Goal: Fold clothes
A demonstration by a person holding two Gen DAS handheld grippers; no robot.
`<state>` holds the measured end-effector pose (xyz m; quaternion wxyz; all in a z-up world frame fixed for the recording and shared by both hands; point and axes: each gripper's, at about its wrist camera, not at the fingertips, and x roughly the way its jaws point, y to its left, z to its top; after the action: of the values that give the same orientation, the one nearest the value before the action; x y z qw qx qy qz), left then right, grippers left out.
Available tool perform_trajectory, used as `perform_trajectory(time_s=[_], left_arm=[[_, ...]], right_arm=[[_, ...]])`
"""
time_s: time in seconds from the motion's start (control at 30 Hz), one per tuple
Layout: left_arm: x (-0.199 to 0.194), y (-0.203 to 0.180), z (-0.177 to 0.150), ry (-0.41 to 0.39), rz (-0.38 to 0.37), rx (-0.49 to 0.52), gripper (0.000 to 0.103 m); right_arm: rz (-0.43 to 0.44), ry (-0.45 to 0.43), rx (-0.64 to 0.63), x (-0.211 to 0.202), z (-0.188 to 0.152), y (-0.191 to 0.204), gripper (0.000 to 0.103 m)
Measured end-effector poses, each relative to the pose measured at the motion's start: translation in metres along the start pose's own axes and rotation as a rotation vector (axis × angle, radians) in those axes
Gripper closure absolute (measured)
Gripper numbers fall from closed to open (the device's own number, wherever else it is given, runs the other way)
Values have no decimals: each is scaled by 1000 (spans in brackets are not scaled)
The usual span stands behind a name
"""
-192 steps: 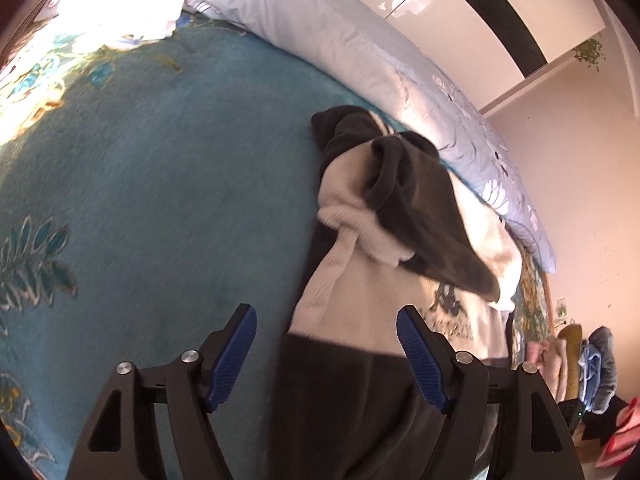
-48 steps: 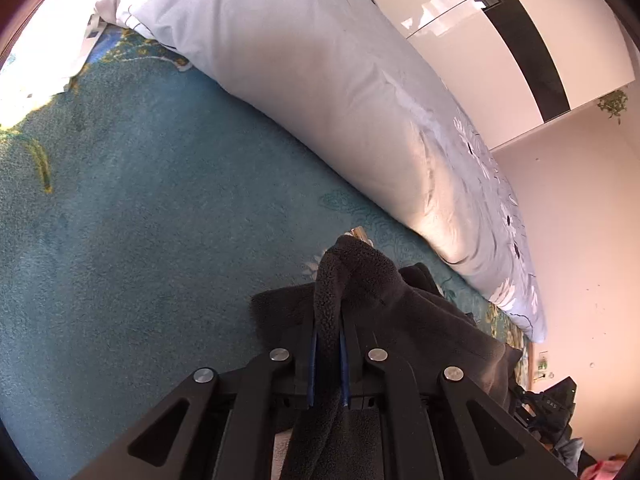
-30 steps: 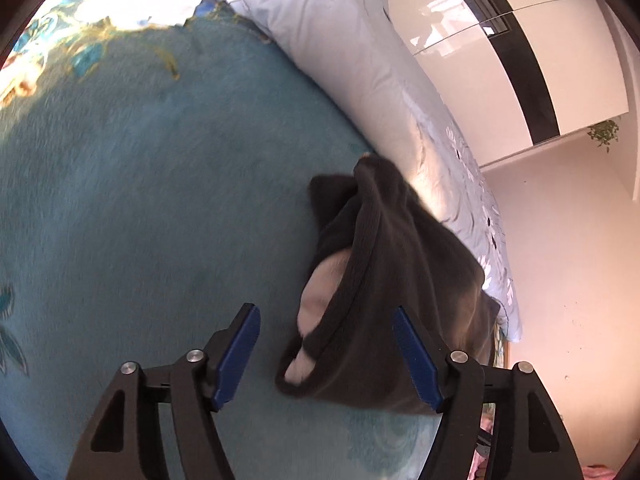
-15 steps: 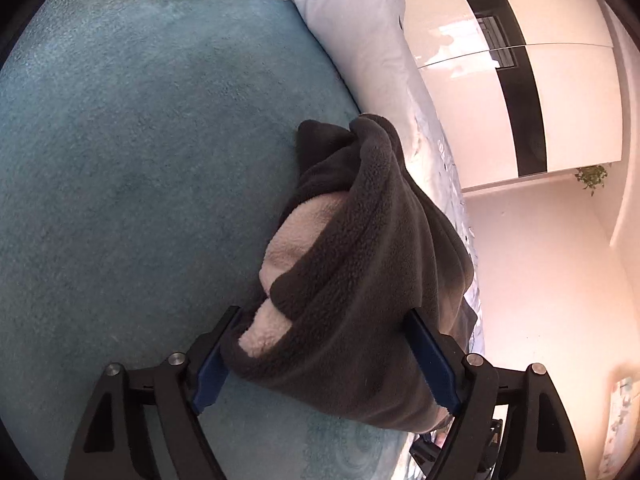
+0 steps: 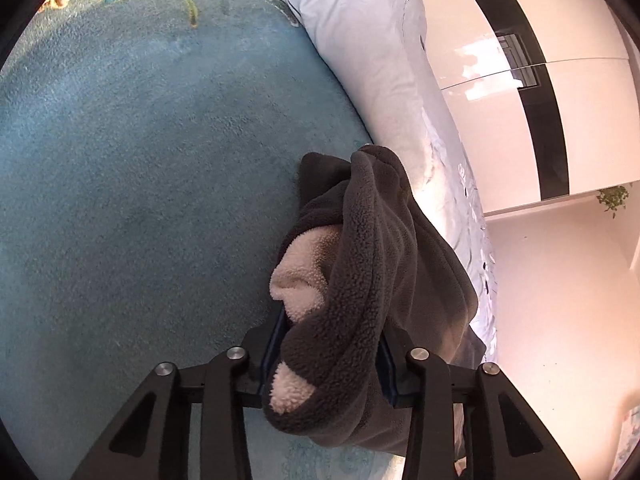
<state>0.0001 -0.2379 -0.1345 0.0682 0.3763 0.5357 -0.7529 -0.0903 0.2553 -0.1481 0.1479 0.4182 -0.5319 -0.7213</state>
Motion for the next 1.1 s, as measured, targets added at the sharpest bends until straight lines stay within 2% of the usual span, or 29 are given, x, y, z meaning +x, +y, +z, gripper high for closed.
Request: perform_trajectory(time_s=[0.17,0.33,0.63,0.8,0.97,1.1], left_arm=[[-35,-11,-15,17,-1,61,65],[-57,-16,-42,70,10,125,65],[-129,27,-99,146,10,187,65],[-123,38,-116,163,45,174,65],[-129,38,-121,161,48,171,63],[-126,41,-110,191,52,176,58]], right_arm=[[28,-19,5,-27,-17,0,85],[1,-16,-28,-62,-47,-9,85],[-30,7,-82,-138,-117,-43,85],[-19,22,-42,-149,-128,-69,85],[-40,34,-94,-144,-125,-60,84],[-68,36,-124,-144,-127,-56,81]])
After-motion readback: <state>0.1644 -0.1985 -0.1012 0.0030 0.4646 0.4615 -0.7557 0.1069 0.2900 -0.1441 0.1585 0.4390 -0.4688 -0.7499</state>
